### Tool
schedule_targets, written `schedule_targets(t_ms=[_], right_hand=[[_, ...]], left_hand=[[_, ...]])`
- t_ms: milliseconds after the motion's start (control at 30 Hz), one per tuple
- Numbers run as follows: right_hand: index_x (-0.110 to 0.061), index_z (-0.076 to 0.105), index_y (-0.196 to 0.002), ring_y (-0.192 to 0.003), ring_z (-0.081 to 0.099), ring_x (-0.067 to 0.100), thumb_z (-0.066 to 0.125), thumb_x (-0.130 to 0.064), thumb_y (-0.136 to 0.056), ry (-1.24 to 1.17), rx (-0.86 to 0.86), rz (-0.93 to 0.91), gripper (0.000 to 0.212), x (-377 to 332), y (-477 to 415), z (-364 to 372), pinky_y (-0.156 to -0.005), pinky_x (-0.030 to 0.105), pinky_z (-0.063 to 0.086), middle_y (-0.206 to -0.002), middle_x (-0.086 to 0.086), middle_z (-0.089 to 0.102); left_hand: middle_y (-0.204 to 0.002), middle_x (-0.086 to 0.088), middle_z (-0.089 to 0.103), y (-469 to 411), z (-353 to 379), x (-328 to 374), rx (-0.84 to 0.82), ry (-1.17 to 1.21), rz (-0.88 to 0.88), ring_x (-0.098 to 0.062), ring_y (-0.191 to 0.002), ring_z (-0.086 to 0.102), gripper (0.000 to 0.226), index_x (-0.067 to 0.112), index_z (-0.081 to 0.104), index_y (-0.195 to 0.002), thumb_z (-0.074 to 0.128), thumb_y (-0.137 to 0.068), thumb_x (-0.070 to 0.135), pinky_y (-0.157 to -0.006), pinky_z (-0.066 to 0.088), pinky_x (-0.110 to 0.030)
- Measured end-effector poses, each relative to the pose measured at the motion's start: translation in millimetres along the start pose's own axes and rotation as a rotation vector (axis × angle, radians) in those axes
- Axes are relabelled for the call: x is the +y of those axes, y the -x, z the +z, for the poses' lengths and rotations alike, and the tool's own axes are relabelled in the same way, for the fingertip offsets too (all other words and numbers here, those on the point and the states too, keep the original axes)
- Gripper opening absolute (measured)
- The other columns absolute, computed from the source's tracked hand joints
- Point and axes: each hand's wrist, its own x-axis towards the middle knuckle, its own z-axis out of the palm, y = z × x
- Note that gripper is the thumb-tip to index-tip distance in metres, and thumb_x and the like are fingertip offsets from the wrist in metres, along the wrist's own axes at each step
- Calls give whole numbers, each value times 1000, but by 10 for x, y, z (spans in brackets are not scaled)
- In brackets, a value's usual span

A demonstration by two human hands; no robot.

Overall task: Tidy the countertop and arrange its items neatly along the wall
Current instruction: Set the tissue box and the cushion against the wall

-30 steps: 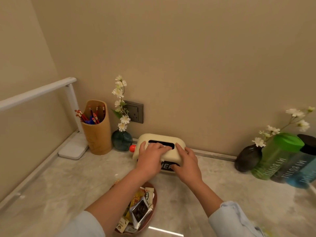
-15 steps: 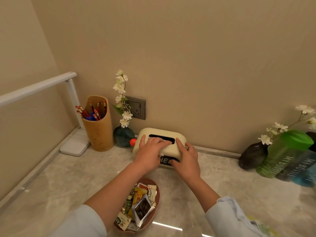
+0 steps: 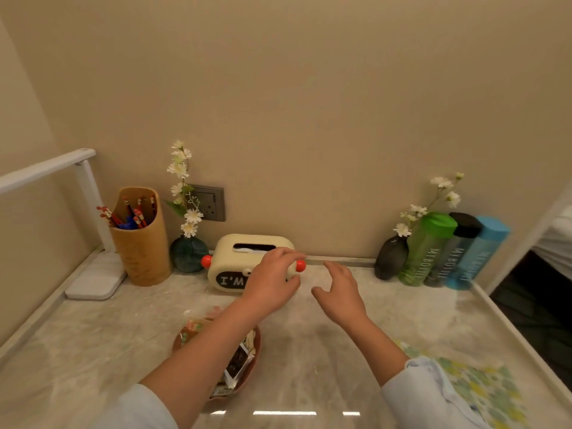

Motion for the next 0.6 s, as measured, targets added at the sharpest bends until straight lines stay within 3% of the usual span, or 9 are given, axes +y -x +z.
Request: schedule_targets(t_ms=[367,500,600], right_hand=[[-26,36,-147,-133,44,18,58,-27,-90,20,186,255,61,577,1095,-616,-106,32,39,-151,0,36],[-28,41,-142,-133,43,19,58,-33,-86,91,225,325,59,925,1383,-784,-112,41,34,-146,-1,45],[-29,40,-142,-137,37,22,57,-39,-84,146,242,380,62,1206,1497,-921,-115,47,26,-146,-1,43]], left_hand=[[-136,12,50,496,678,892,-232,171,61,-6,-126,47,41,35,54,-130,58,-91,25,-103,39,-22],[-137,7,50,687,1042,1120,-347,231,-10,-8,-123,51,44,30,52,-134,59,-91,32,-100,41,-23],[-137,5,52,773,1317,1292,-452,290,-122,-13,-121,53,52,25,47,-137,56,-91,46,-101,44,-31]])
